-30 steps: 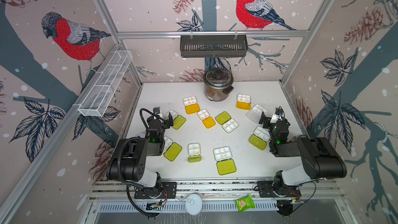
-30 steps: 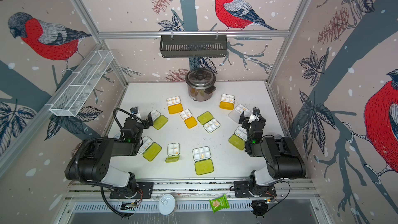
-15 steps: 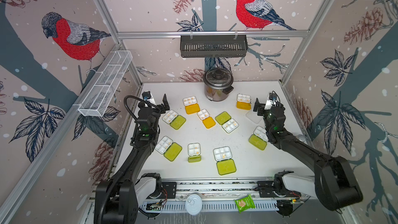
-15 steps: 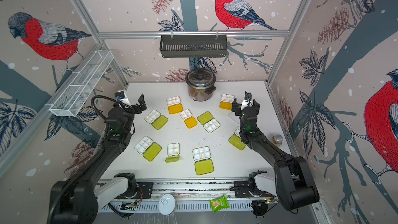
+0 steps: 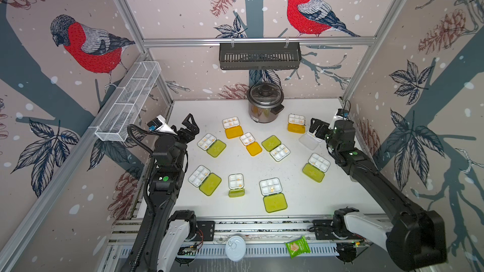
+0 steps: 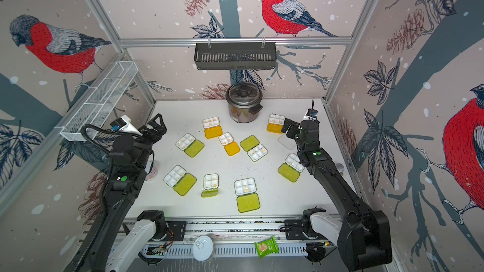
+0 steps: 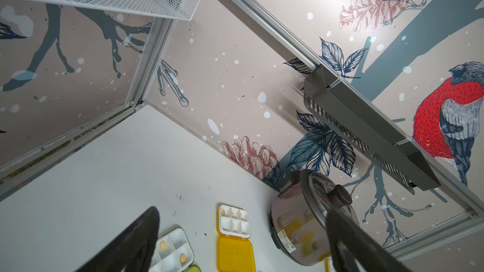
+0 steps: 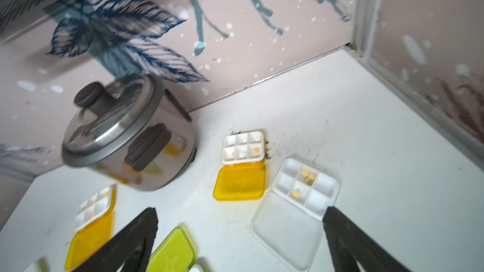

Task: Close pillboxes
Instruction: Adjust the pillbox at the center of the board.

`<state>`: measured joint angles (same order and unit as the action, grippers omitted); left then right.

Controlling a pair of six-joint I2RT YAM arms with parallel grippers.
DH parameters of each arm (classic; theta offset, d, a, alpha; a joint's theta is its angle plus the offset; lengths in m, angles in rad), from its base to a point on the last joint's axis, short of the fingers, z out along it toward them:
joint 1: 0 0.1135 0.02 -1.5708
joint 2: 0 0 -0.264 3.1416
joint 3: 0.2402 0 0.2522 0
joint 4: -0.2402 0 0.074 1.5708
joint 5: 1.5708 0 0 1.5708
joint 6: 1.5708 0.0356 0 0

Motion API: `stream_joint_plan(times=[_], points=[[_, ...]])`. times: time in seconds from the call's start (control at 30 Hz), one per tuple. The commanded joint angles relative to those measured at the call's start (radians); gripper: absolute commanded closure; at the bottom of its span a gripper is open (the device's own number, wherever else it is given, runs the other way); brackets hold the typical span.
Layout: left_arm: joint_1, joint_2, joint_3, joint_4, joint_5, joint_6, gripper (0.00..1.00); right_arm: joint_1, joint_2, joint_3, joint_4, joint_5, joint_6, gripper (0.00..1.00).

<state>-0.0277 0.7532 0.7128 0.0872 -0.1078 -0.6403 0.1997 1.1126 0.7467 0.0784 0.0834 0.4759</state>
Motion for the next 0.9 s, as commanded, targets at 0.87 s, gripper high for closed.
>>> stream_joint_plan(times=[0.87], points=[[-0.113, 0.519, 0.33, 0.052, 0.442, -0.043, 0.05, 0.866, 0.302, 0.073, -0.503, 0.284, 0.223, 0.0]])
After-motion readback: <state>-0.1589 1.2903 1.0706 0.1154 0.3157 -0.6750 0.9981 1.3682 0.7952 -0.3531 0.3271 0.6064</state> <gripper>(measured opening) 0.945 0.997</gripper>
